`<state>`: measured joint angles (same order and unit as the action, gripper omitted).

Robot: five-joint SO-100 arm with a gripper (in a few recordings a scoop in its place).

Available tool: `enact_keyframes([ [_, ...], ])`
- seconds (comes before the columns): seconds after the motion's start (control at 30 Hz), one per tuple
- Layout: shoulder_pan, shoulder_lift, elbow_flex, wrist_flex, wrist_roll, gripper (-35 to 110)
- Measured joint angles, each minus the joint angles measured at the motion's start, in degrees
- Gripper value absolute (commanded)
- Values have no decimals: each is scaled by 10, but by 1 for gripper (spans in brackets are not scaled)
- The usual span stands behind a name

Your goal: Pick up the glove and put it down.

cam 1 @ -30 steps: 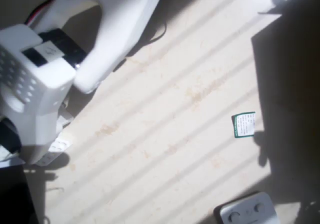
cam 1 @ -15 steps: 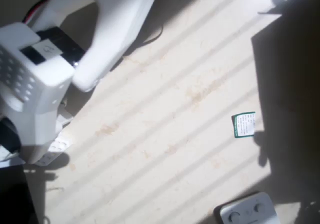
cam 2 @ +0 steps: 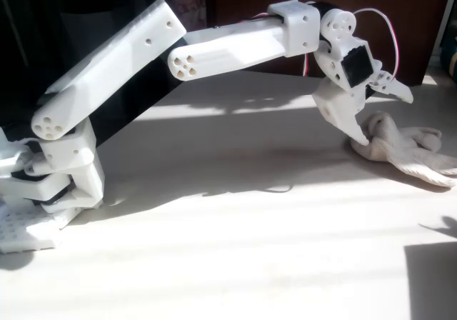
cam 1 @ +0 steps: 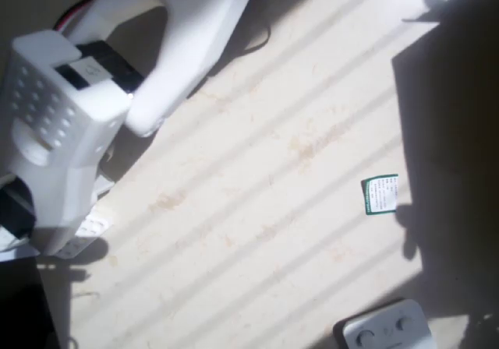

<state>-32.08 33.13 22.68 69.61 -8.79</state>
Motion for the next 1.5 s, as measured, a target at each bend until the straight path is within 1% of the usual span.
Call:
enact_keyframes([
  [0.37, 0, -35, -1, 0, 0, 37],
  [0.8, 4, -35, -1, 0, 2, 36],
  [0.93, 4, -35, -1, -1, 2, 27],
  [1.03, 4, -35, -1, -16, 4, 15],
  [1.13, 4, -35, -2, -36, 4, 0],
  [1.17, 4, -34, -3, -43, 3, -2],
  [1.27, 4, -34, -4, -59, 3, 1],
  [1.5, 4, -34, -4, -62, 3, 0],
])
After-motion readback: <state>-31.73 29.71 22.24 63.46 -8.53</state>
